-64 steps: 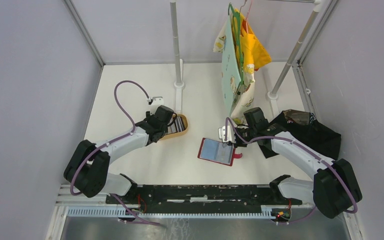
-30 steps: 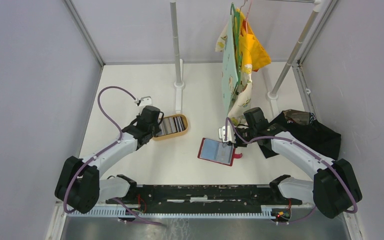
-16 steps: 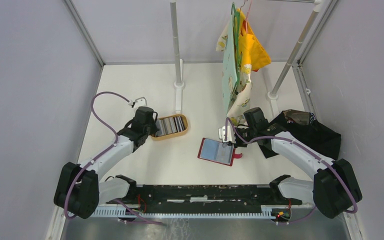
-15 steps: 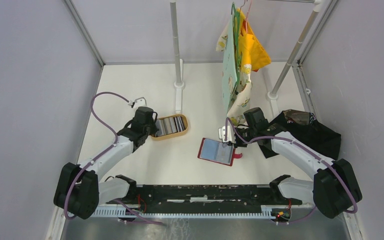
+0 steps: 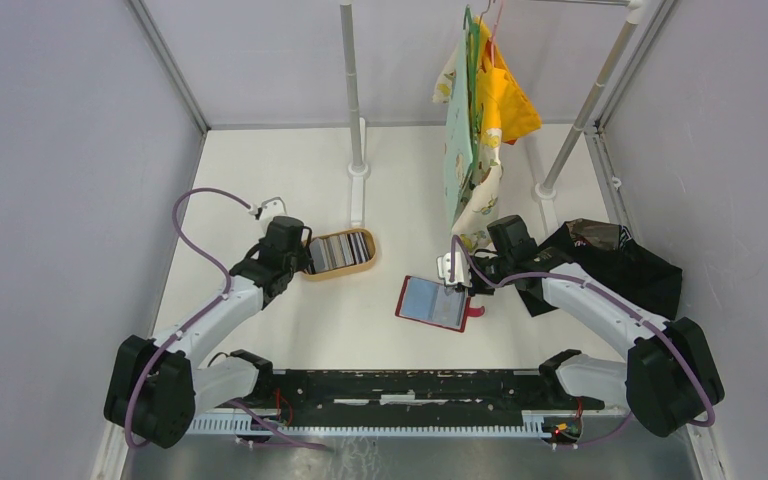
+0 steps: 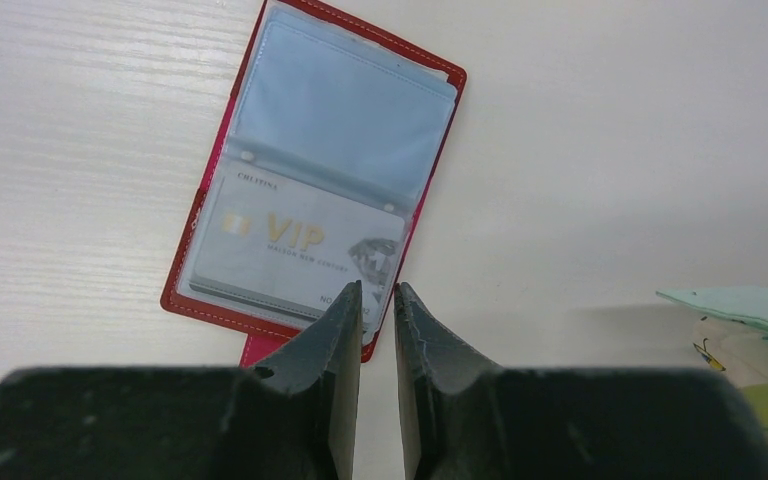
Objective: Put the credit cards into the card holder
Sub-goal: Pick up the credit card from the storage box.
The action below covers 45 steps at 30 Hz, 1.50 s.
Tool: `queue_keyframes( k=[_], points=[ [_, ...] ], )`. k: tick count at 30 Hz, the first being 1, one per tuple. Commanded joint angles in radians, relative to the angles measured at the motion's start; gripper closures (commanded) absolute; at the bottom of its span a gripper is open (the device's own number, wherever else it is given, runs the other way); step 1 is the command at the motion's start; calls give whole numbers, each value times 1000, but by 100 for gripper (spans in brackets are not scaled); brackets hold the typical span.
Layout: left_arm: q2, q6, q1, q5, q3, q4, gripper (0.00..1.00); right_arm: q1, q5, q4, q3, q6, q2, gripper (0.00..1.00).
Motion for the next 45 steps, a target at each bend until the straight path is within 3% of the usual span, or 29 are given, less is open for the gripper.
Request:
queue_keyframes(
  k=[1, 8, 35, 45],
  points=[
    [-8, -41, 6, -43, -17, -25, 79, -5, -33, -1, 24, 4, -10, 76],
    [-9, -41, 21, 2, -20, 0, 74, -5, -35, -2, 24, 2, -12, 77],
    [126, 26, 25, 15, 74, -5, 80, -3, -41, -5, 24, 0, -9, 77],
    [175, 42, 26, 32, 86, 3, 77, -4, -44, -9, 27, -3, -9, 77]
  ],
)
